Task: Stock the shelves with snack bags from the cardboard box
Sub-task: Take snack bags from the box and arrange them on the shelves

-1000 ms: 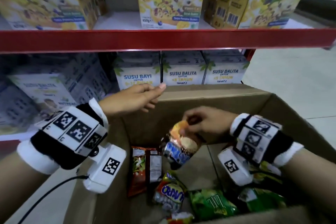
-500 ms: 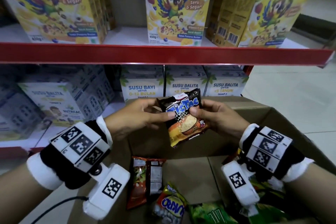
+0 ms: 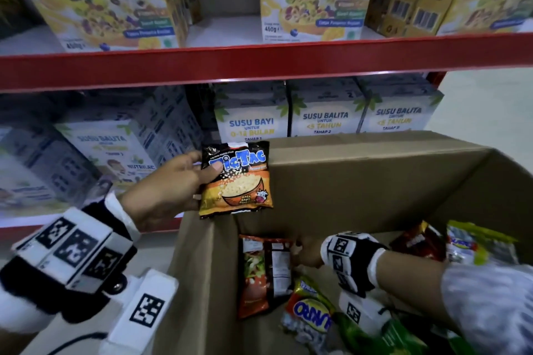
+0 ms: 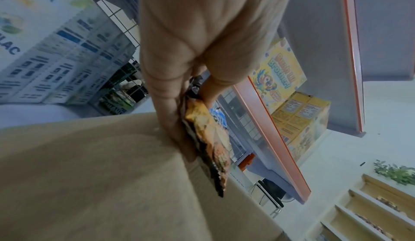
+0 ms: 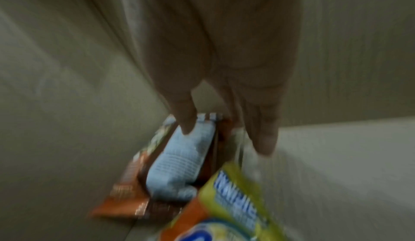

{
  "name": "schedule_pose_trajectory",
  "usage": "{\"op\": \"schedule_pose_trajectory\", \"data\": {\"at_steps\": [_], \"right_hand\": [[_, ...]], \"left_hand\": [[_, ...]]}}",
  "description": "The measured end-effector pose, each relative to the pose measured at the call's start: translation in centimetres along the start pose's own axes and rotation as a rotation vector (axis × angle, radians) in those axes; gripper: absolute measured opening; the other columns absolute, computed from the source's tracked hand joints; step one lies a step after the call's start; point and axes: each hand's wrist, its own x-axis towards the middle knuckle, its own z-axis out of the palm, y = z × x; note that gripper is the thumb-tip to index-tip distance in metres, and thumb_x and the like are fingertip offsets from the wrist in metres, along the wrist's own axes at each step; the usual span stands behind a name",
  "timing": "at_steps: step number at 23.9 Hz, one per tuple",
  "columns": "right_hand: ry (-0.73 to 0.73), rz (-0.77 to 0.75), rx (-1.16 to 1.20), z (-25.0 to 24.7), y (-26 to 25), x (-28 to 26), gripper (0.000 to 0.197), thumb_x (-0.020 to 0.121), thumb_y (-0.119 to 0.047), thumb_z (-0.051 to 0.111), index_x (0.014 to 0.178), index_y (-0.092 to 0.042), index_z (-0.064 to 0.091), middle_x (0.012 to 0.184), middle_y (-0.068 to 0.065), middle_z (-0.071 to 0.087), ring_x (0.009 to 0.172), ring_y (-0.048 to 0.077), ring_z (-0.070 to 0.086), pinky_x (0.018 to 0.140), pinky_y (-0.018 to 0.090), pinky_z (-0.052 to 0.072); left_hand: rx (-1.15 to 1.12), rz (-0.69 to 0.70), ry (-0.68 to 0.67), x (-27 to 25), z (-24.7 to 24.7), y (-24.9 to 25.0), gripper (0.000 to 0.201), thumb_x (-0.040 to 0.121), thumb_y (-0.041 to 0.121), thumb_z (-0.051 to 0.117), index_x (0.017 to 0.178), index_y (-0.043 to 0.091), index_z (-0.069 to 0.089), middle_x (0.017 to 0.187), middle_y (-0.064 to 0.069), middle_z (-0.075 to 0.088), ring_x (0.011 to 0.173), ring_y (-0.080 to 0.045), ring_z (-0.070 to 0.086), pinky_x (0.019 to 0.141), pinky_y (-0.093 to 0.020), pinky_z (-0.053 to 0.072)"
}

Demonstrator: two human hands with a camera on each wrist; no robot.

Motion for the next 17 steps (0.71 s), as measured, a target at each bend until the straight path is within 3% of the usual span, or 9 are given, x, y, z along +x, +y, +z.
{"op": "schedule_pose_trajectory", "data": {"at_steps": [1,3,5,8,10,13,15,17], "right_hand": [[-0.002,0.006,0.045,1.0,0.0,0.9,0.043,0.095,-0.027,0.052,0.132,-0.006,0.051,0.132,0.016,0.055,0.118,0.031,0.055,0.096,0.032,0.046],[-0.038,0.002,0.249,2.7,-0.4,2.2,0.041,0.087,-0.023,0.065,0.126,-0.01,0.057,0.13,0.013,0.058,0.116,0.029,0.056,0.099,0.038,0.046],[-0.012,0.046,0.612,3.6,-1.0,2.1,0.039,0.075,-0.016,0.079,0.111,-0.013,0.065,0.119,0.009,0.066,0.099,0.024,0.065,0.091,0.037,0.053],[-0.094,0.084,0.777,3.1,-1.2,1.5,0.046,0.065,-0.019,0.087,0.105,-0.012,0.067,0.102,0.005,0.072,0.084,0.02,0.068,0.073,0.033,0.057],[-0.175,0.083,0.752,1.8,-1.3,0.4,0.046,0.065,-0.024,0.086,0.104,-0.014,0.064,0.095,0.002,0.07,0.077,0.017,0.068,0.066,0.029,0.055],[-0.229,-0.085,0.494,-1.8,-1.5,-2.3,0.039,0.074,-0.022,0.079,0.107,-0.016,0.06,0.1,-0.002,0.066,0.087,0.011,0.064,0.082,0.03,0.051],[-0.168,-0.172,0.391,-4.5,-1.8,-5.1,0.048,0.072,-0.02,0.081,0.112,-0.021,0.056,0.109,-0.001,0.066,0.1,0.015,0.063,0.093,0.034,0.05],[-0.064,-0.264,0.342,-7.6,-1.8,-9.1,0.061,0.069,-0.023,0.083,0.12,-0.021,0.049,0.115,0.001,0.066,0.107,0.018,0.062,0.097,0.037,0.049]], "left_hand": [[-0.018,0.009,-0.003,0.1,-0.2,-0.4,0.03,0.096,0.013,0.047,0.126,0.011,0.052,0.099,-0.005,0.07,0.074,-0.018,0.067,0.06,-0.03,0.058],[-0.051,0.027,-0.015,0.3,-0.7,-0.9,0.03,0.095,0.014,0.049,0.125,0.014,0.052,0.096,-0.003,0.072,0.071,-0.016,0.07,0.059,-0.029,0.06],[-0.081,0.033,-0.015,0.4,-0.9,-1.4,0.03,0.095,0.014,0.049,0.124,0.015,0.052,0.097,-0.002,0.073,0.072,-0.013,0.071,0.062,-0.03,0.061],[-0.081,0.027,-0.003,0.6,-1.2,-1.7,0.029,0.096,0.015,0.048,0.124,0.015,0.052,0.099,-0.001,0.072,0.073,-0.012,0.071,0.066,-0.03,0.06],[-0.069,0.017,0.002,0.7,-1.1,-1.5,0.027,0.096,0.015,0.048,0.124,0.015,0.051,0.096,0.0,0.071,0.069,-0.011,0.071,0.064,-0.028,0.059],[-0.053,0.023,0.048,0.7,-0.4,-0.9,0.025,0.097,0.012,0.048,0.122,0.012,0.051,0.091,-0.002,0.069,0.066,-0.014,0.07,0.066,-0.034,0.059],[0.006,0.06,0.082,0.5,0.3,-0.5,0.026,0.098,0.011,0.048,0.124,0.009,0.049,0.096,-0.006,0.067,0.078,-0.022,0.067,0.08,-0.046,0.056],[0.047,0.111,0.103,0.1,0.9,0.4,0.023,0.098,0.013,0.048,0.12,0.009,0.049,0.1,-0.009,0.064,0.082,-0.024,0.063,0.081,-0.048,0.053]]}}
